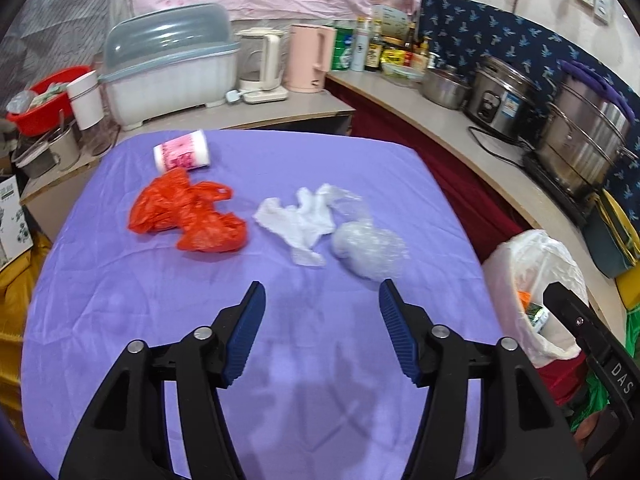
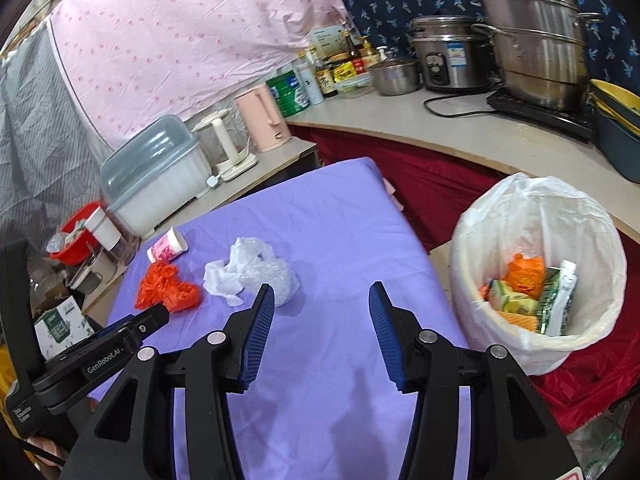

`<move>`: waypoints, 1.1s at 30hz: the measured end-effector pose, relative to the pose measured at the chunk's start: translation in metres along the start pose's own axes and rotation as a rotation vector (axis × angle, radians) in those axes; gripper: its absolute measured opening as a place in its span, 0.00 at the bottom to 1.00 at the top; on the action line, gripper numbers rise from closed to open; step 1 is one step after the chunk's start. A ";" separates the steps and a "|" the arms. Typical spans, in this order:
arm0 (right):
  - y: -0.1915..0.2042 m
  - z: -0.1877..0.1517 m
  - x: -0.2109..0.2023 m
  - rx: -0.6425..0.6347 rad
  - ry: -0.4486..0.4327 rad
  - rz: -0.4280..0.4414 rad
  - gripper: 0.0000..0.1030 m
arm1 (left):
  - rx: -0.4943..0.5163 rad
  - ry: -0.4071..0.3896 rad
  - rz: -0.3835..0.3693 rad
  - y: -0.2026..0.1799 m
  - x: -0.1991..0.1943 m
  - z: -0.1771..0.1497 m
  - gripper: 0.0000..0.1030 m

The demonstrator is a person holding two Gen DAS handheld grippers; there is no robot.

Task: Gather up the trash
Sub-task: 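Move both tools back over the red bag and clear plastic bag, then grasp the red plastic bag with the left tool while the right tool grasps the clear plastic bag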

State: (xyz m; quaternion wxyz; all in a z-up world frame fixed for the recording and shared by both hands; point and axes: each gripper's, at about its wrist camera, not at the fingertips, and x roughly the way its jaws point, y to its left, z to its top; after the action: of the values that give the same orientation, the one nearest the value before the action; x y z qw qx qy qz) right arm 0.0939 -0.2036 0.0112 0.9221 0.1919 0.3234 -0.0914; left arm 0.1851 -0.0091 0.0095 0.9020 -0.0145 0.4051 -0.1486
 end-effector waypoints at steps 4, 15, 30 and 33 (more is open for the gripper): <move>0.019 -0.003 0.021 -0.022 0.025 0.008 0.51 | -0.036 0.006 0.038 0.029 0.008 0.004 0.62; 0.050 -0.002 0.100 -0.060 0.089 0.020 0.62 | -0.176 0.029 0.113 0.096 0.048 0.027 0.79; 0.058 0.008 0.194 -0.062 0.157 0.031 0.62 | -0.249 0.109 0.178 0.126 0.142 0.059 0.84; 0.057 0.008 0.200 -0.060 0.159 0.037 0.62 | -0.257 0.132 0.178 0.129 0.156 0.058 0.66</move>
State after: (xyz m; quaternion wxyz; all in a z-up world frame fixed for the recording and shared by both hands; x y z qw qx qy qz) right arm 0.2697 -0.1638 -0.0923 0.9004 0.1766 0.3945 -0.0493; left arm 0.3581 0.0649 -0.0838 0.8737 -0.0839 0.4789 -0.0156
